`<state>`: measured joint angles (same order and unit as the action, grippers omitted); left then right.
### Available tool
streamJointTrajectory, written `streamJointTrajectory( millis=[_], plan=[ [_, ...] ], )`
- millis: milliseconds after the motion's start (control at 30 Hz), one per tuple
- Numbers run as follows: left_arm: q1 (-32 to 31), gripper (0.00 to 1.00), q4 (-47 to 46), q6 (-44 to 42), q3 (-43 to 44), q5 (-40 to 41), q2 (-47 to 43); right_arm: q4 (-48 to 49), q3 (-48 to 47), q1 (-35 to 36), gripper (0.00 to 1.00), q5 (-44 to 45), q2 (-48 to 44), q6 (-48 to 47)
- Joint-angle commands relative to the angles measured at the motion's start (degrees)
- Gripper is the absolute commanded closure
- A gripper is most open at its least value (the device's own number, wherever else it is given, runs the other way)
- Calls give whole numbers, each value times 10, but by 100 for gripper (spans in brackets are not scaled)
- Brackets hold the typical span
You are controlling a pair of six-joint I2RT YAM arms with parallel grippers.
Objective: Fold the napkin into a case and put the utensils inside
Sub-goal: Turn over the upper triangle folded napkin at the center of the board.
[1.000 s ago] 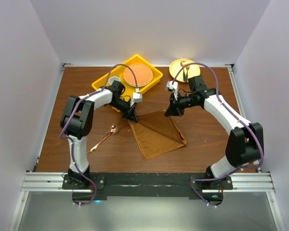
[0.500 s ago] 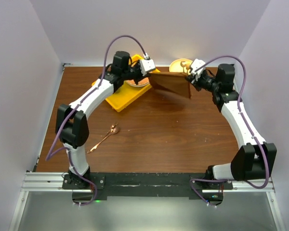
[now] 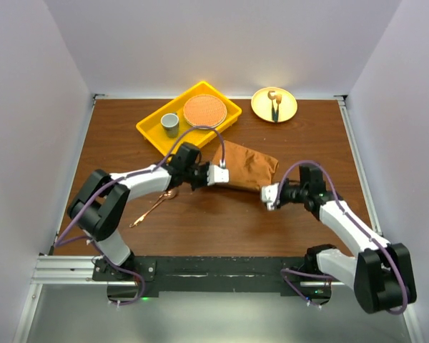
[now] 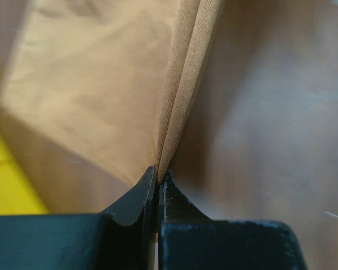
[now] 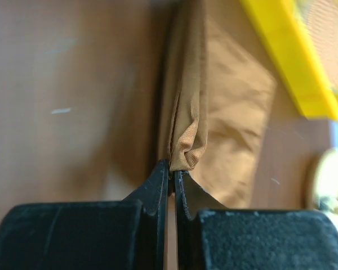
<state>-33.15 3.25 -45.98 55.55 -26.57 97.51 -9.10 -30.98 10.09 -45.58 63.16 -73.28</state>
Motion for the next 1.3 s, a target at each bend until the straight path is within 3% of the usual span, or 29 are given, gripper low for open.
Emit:
streamJointTrajectory(
  millis=[0,133,500,533,600,633,700,767,800,867,1000,1033,1167,1267],
  plan=[
    [-28,100,5,-27,-60,23,-58,-119,47,36,100,-13,-60,-196],
    [-38,100,27,-24,-77,29,-62,-201,60,57,100,-6,-60,-270],
    [-78,100,48,-27,-109,36,-85,-304,57,85,100,-9,-39,-368],
    [-81,94,61,-30,-109,33,-88,-315,57,86,96,-8,-44,-385],
    [-84,77,91,-45,-106,22,-103,-352,45,86,58,-10,-55,-397],
    [-85,60,105,-51,-105,7,-111,-366,37,86,46,-9,-62,-395],
    [-84,45,151,-63,-97,-9,-142,-410,3,86,25,-6,-90,-369],
    [-84,36,187,-77,-83,-46,-165,-441,-23,85,17,1,-124,-339],
    [-84,35,218,-79,-77,-58,-189,-465,-50,86,11,1,-137,-299],
    [-84,34,236,-61,-58,-81,-213,-451,-78,85,8,6,-164,-215],
    [-74,39,202,30,-15,-57,-200,-310,-131,85,7,93,-148,158],
    [-68,41,192,60,-11,-47,-190,-283,-143,80,9,111,-131,206],
    [-60,63,122,118,15,5,-117,-253,-217,20,23,123,-27,427],
    [-56,78,101,131,34,29,-74,-237,-251,-26,37,128,56,528]
  ],
)
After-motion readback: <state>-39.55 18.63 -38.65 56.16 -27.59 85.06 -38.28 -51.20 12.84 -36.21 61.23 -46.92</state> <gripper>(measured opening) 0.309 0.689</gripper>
